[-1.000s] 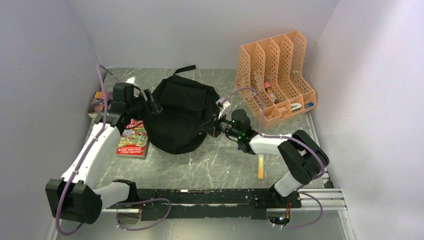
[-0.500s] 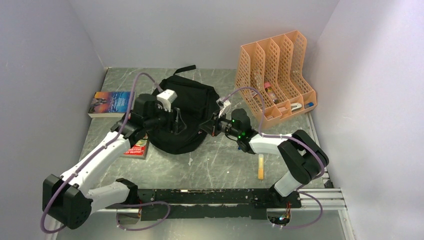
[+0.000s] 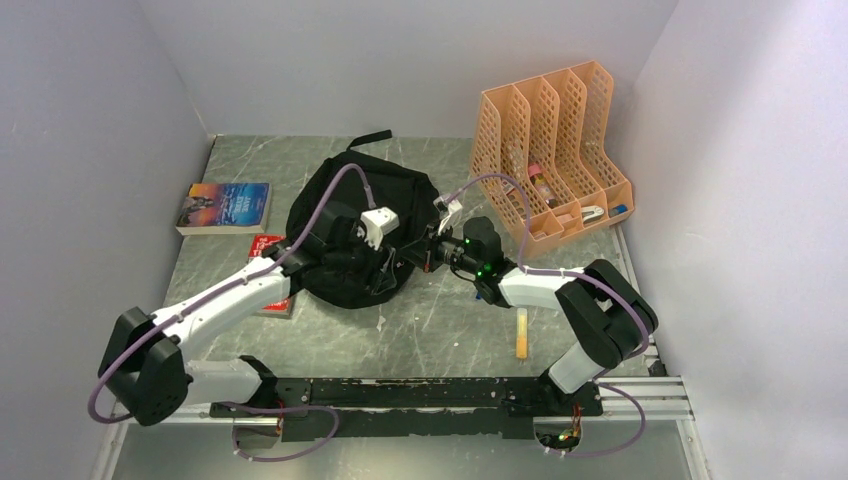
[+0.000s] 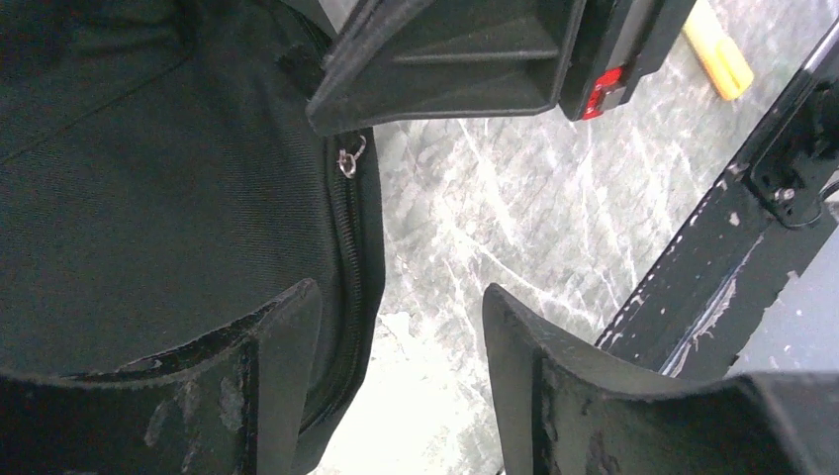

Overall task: Pack the student bag
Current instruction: Unzip the student bag at the center of the board.

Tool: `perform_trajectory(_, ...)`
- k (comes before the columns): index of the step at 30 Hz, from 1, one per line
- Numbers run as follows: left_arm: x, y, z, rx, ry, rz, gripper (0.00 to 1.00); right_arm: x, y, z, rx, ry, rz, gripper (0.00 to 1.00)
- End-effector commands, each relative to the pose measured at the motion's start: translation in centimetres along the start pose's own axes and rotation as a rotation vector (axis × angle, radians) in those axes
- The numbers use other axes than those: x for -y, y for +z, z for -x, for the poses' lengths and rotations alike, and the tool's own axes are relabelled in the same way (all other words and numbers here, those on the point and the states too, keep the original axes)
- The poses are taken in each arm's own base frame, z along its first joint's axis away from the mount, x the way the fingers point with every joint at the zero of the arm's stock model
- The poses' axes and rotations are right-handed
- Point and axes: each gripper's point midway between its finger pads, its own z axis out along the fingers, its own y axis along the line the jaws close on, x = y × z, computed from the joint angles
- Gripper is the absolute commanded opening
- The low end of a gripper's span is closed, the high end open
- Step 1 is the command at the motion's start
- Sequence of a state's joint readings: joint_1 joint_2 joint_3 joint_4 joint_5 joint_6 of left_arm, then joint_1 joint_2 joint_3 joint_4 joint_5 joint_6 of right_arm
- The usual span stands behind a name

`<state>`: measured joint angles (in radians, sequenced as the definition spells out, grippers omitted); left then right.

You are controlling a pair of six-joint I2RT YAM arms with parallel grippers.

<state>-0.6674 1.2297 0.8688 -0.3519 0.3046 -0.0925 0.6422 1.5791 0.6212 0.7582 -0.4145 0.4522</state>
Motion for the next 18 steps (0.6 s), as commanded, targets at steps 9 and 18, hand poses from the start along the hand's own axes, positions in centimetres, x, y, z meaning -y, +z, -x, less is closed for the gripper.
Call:
perform_trajectory(9, -1.9, 2.5, -0.9, -0.058, 0.058, 0.127, 0.56, -0.7, -0.1, 2.4, 0.066, -0.022, 0.026, 0.0)
perform_trajectory(18, -3.0, 2.6, -1.9, -0.093, 0.055, 0.183, 0.35, -0.7, 0.1, 2.7, 0.068, -0.014, 0.031, 0.0)
